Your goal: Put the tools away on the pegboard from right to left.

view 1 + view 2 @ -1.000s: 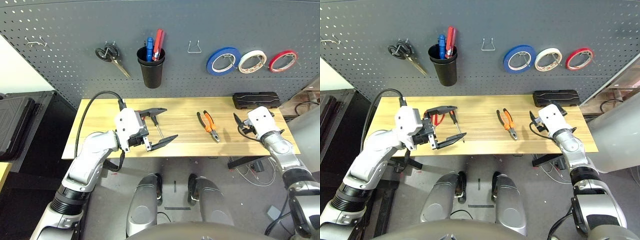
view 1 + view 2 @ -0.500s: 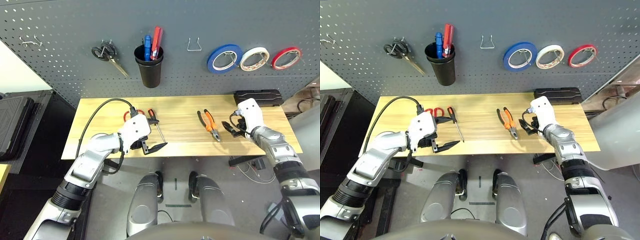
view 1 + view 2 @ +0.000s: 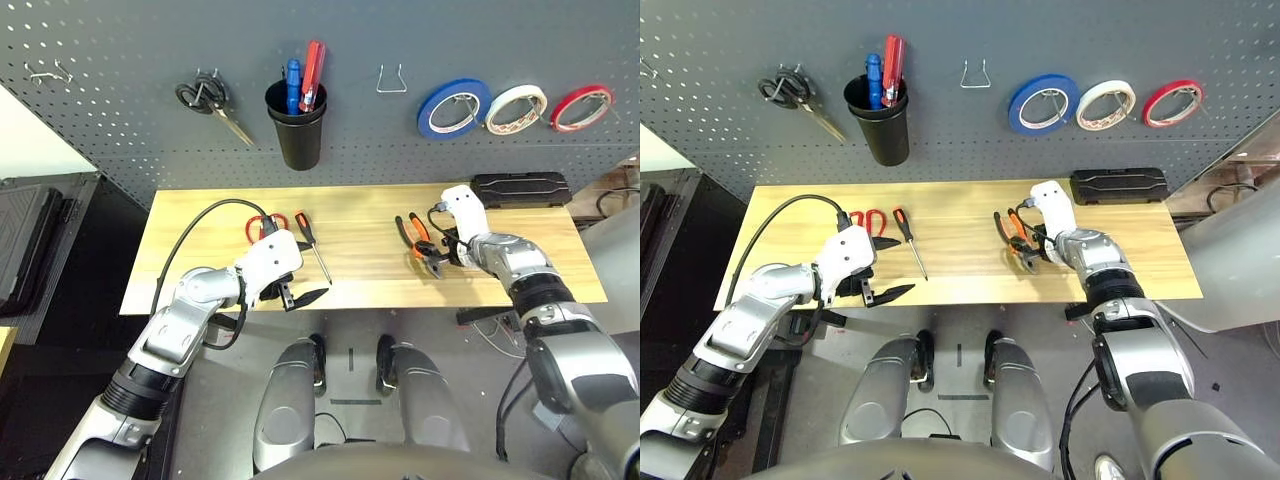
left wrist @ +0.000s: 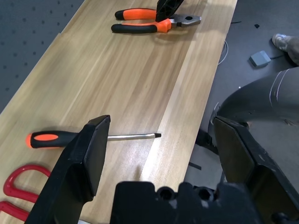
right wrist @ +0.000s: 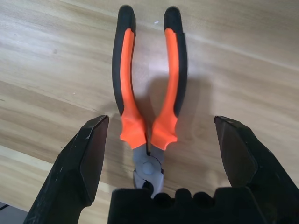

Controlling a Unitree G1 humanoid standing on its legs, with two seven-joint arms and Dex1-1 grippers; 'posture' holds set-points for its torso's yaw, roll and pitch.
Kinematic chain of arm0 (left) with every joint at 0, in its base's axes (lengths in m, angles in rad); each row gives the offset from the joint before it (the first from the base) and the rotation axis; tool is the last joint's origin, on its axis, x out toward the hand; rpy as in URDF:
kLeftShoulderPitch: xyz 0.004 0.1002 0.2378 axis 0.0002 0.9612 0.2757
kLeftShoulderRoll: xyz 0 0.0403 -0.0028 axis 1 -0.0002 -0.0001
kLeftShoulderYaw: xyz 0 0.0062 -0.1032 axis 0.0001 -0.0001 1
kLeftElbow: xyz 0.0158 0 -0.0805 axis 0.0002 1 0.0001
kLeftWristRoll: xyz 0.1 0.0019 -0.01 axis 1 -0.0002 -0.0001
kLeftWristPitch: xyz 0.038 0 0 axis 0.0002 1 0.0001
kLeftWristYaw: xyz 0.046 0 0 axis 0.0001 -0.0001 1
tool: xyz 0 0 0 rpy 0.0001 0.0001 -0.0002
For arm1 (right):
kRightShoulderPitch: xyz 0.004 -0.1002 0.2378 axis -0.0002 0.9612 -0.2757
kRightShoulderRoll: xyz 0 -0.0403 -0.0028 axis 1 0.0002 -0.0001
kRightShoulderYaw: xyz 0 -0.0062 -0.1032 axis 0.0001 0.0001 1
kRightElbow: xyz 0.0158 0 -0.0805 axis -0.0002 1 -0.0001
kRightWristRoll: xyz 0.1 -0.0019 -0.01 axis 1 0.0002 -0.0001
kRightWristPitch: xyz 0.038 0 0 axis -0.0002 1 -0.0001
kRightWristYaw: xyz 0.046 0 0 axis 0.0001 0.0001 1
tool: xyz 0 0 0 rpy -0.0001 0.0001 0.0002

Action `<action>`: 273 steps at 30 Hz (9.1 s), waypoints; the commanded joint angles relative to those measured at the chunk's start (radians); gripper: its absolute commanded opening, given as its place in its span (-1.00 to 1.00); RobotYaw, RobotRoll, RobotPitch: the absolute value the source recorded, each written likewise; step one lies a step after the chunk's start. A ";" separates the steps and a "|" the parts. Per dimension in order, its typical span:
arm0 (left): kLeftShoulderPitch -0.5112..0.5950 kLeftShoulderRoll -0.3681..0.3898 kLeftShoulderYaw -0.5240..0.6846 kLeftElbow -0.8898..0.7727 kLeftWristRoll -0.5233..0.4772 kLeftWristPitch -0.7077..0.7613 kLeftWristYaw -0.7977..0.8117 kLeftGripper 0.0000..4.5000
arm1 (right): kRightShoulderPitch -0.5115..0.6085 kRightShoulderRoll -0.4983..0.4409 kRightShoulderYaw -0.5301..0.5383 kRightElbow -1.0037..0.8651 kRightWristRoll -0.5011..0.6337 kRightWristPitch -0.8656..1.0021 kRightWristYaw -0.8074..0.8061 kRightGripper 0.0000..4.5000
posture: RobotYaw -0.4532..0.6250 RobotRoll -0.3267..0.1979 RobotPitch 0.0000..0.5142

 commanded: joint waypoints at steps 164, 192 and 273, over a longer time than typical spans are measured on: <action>-0.131 -0.318 0.157 0.049 -0.055 0.371 0.608 1.00 | 0.597 -0.257 0.029 -0.894 0.123 -0.410 0.265 0.98 | 0.10 0.25 -0.14; -0.530 -0.604 0.235 0.902 0.047 0.319 0.933 1.00 | 0.637 -0.215 0.086 -0.902 0.064 -0.365 0.234 0.98 | 0.00 0.25 -0.07; -0.220 -0.702 0.498 -0.185 -0.039 0.339 1.238 -0.75 | 0.416 -0.165 -0.181 -0.734 0.448 -0.754 0.538 1.00 | 0.35 0.25 -0.10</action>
